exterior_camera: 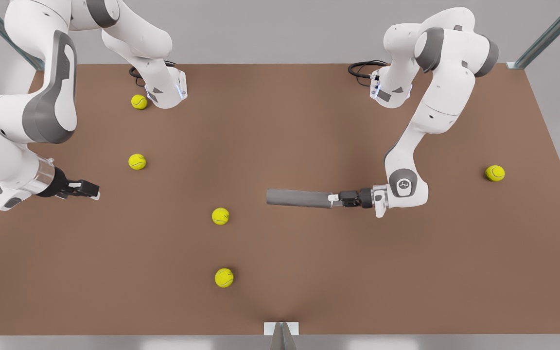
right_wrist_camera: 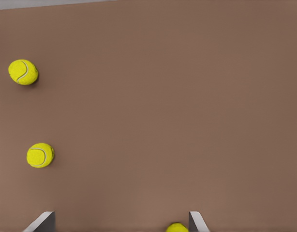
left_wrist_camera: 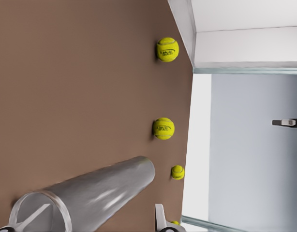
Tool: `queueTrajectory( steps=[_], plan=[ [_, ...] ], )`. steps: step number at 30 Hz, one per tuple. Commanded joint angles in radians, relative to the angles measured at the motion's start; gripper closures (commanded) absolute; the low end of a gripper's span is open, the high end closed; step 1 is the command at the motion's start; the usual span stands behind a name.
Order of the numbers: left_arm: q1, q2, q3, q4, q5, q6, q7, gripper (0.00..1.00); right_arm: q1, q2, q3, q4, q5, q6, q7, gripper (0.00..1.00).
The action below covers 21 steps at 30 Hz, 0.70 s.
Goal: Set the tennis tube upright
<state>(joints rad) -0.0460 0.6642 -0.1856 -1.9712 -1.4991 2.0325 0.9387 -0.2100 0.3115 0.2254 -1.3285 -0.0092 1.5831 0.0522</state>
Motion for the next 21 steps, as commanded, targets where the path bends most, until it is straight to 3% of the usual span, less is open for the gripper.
queueTrajectory(
  steps=[1, 21],
  plan=[
    [0.0, 0.003, 0.0, 0.0, 0.0, 0.0, 0.0, 0.0, 0.0, 0.0, 0.0, 0.0, 0.0, 0.0, 0.0, 0.0],
    [-0.035, 0.009, 0.0, -0.014, 0.0, -0.002, -0.001, 0.0, -0.002, 0.0, 0.0, -0.001, -0.002, 0.0, 0.0, 0.0]
  ],
)
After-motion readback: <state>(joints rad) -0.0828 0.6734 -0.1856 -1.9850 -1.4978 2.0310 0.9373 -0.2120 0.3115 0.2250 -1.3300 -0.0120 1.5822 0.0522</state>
